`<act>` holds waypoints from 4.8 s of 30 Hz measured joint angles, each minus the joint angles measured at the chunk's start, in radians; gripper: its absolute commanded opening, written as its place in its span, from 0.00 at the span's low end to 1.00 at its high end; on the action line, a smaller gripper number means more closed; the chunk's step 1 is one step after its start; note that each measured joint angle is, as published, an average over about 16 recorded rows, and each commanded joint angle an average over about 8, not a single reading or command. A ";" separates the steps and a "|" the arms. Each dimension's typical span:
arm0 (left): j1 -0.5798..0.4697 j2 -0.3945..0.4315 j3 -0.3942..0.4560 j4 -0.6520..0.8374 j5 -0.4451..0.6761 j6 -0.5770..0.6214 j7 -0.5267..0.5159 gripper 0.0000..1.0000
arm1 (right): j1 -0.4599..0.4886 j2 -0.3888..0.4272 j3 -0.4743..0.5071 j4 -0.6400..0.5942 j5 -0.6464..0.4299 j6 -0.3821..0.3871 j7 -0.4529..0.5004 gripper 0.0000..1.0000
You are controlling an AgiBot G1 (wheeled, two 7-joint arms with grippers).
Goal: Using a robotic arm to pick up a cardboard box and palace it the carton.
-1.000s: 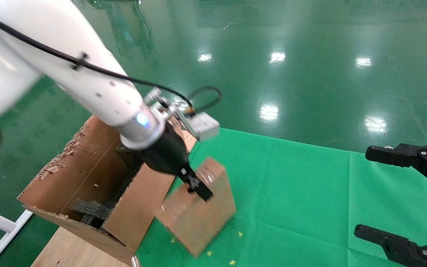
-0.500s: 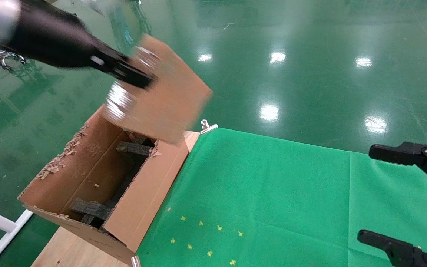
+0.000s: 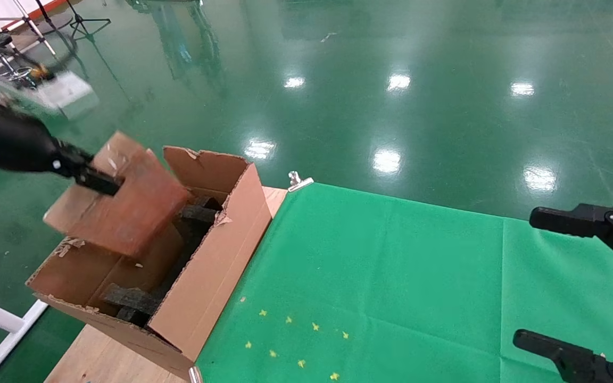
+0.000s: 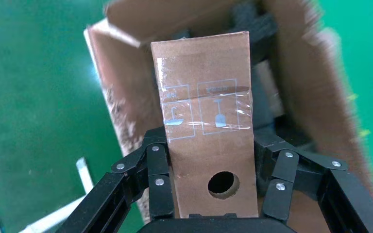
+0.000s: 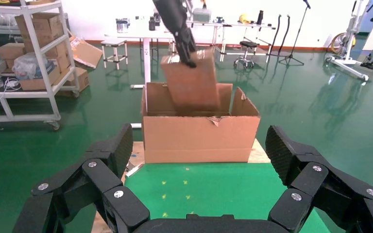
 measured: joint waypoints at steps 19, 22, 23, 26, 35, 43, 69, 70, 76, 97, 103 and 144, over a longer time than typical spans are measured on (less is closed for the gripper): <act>0.154 0.133 0.047 0.448 0.032 -0.197 0.164 0.00 | 0.000 0.000 0.000 0.000 0.000 0.000 0.000 1.00; 0.170 0.157 0.052 0.503 0.039 -0.219 0.166 0.00 | 0.000 0.000 0.000 0.000 0.000 0.000 0.000 1.00; 0.176 0.165 0.053 0.520 0.041 -0.226 0.167 0.00 | 0.000 0.000 0.000 0.000 0.000 0.000 0.000 1.00; 0.190 0.188 0.057 0.571 0.045 -0.246 0.172 0.00 | 0.000 0.000 0.000 0.000 0.000 0.000 0.000 1.00; 0.232 0.255 0.056 0.726 0.039 -0.295 0.198 0.00 | 0.000 0.000 0.000 0.000 0.000 0.000 0.000 1.00; 0.273 0.305 0.048 0.843 0.021 -0.322 0.231 0.04 | 0.000 0.000 -0.001 0.000 0.000 0.000 0.000 1.00; 0.307 0.329 0.042 0.904 0.009 -0.333 0.255 1.00 | 0.000 0.000 -0.001 0.000 0.001 0.001 0.000 1.00; 0.307 0.329 0.042 0.903 0.010 -0.333 0.255 1.00 | 0.000 0.000 -0.001 0.000 0.001 0.001 0.000 1.00; 0.297 0.326 0.037 0.887 0.003 -0.318 0.268 1.00 | 0.000 0.000 -0.001 0.000 0.001 0.001 0.000 1.00; 0.166 0.136 -0.057 0.372 -0.179 -0.030 0.250 1.00 | 0.000 0.001 -0.001 -0.001 0.001 0.001 -0.001 1.00; 0.170 0.090 -0.069 0.255 -0.211 0.010 0.222 1.00 | 0.000 0.001 -0.001 -0.001 0.001 0.001 -0.001 1.00; 0.663 0.099 -0.558 -0.033 -0.622 0.028 0.535 1.00 | 0.000 0.001 -0.001 -0.001 0.001 0.001 -0.001 1.00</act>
